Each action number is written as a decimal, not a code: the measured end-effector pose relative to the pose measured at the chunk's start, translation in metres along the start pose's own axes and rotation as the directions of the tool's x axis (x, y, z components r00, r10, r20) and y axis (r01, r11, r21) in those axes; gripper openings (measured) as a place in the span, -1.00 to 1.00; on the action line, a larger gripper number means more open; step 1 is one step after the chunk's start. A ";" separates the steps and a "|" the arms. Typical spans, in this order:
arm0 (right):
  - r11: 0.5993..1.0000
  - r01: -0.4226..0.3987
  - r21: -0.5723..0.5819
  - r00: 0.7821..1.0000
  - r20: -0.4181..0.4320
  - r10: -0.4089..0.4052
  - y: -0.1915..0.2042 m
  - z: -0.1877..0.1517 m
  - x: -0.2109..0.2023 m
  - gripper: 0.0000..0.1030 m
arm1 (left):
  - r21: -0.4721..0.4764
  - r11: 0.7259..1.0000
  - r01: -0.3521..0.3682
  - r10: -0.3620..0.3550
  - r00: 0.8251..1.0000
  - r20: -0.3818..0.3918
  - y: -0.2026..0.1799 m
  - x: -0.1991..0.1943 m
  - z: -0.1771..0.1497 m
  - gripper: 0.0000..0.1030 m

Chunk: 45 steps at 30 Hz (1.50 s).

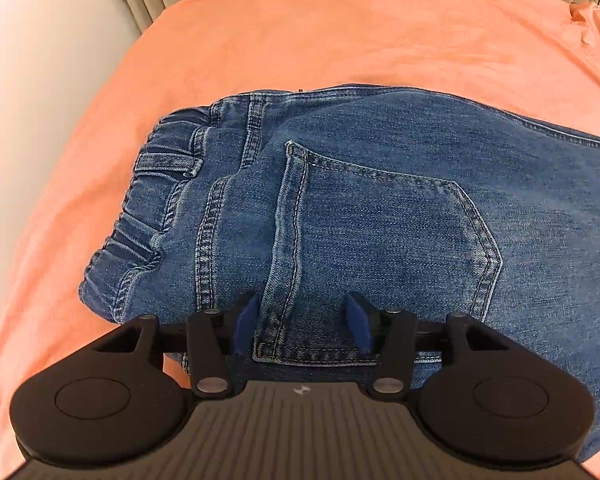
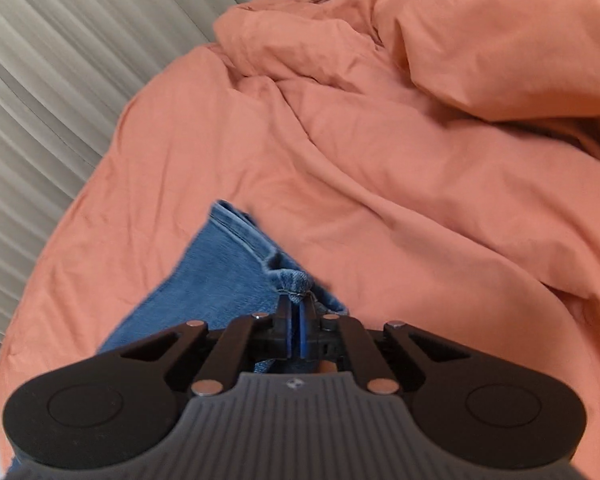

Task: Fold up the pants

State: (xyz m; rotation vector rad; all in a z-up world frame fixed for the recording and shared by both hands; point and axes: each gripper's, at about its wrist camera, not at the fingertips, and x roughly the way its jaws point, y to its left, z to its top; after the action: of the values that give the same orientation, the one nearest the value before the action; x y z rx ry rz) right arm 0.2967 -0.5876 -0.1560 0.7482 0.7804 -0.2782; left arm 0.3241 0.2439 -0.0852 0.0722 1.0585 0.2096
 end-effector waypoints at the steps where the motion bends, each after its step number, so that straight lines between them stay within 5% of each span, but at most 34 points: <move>1: 1.000 0.010 -0.003 1.000 0.001 -0.010 0.000 -0.002 0.002 -1.00 | -0.001 1.000 0.002 -0.002 1.000 -0.002 0.001 0.000 0.000 0.17; 7: 0.999 0.031 -0.015 0.999 -0.024 -0.032 0.002 0.001 0.004 -0.99 | 0.036 0.999 -0.009 0.007 0.998 0.061 -0.001 -0.021 -0.005 0.18; 8: 0.999 0.031 -0.019 0.999 -0.018 -0.031 0.002 0.003 0.000 -0.89 | 0.038 0.999 0.001 -0.003 0.998 0.069 0.000 -0.026 -0.007 0.18; 10: 0.998 0.049 -0.044 0.999 0.001 -0.049 0.006 0.005 -0.007 -0.31 | 0.038 0.999 0.017 -0.020 0.996 0.084 0.002 -0.037 -0.010 0.18; 13: 1.000 0.004 -0.022 1.000 0.001 -0.004 0.000 0.005 -0.018 -0.21 | 0.005 0.997 0.073 -0.074 0.994 0.083 0.006 -0.053 -0.018 0.20; 21: 0.982 -0.066 0.178 0.996 -0.042 0.075 -0.031 -0.009 0.005 -0.20 | 0.032 0.967 0.251 -0.251 0.968 -0.004 0.003 -0.080 -0.049 0.20; 23: 0.972 -0.082 0.219 0.995 -0.035 0.092 -0.036 -0.011 0.011 -0.44 | 0.042 0.950 0.309 -0.308 0.951 -0.029 -0.001 -0.085 -0.058 0.20; 24: 0.974 -0.077 0.214 0.996 -0.028 0.085 -0.036 -0.011 0.011 -0.76 | 0.065 0.942 0.329 -0.327 0.944 -0.041 -0.004 -0.088 -0.063 0.20; 26: 0.989 -0.048 0.143 0.998 -0.025 0.052 -0.026 -0.010 0.010 -0.79 | 0.134 0.922 0.362 -0.354 0.931 -0.086 -0.016 -0.090 -0.071 0.20; 30: 1.000 0.004 0.031 1.000 -0.004 -0.004 -0.006 -0.008 0.006 -0.82 | 0.274 0.885 0.377 -0.340 0.924 -0.173 -0.051 -0.084 -0.091 0.20; 38: 0.999 0.036 0.006 0.999 -0.012 -0.036 -0.002 -0.007 0.004 -0.81 | 0.408 0.837 0.364 -0.323 0.931 -0.168 -0.127 -0.064 -0.100 0.34; 41: 0.999 0.047 -0.014 0.999 -0.018 -0.048 0.000 -0.008 0.004 -0.81 | 0.418 0.857 0.302 -0.297 0.952 -0.079 -0.139 -0.063 -0.099 0.34; 45: 0.998 0.055 -0.037 0.998 -0.024 -0.056 0.002 -0.007 0.004 -0.81 | 0.308 0.908 0.284 -0.305 0.952 0.022 -0.131 -0.070 -0.088 0.33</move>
State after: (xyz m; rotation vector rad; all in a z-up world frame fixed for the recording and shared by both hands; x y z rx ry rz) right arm 0.2965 -0.5812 -0.1614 0.6975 0.8285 -0.3049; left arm 0.2317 0.0974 -0.0891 0.1919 1.0108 -0.2301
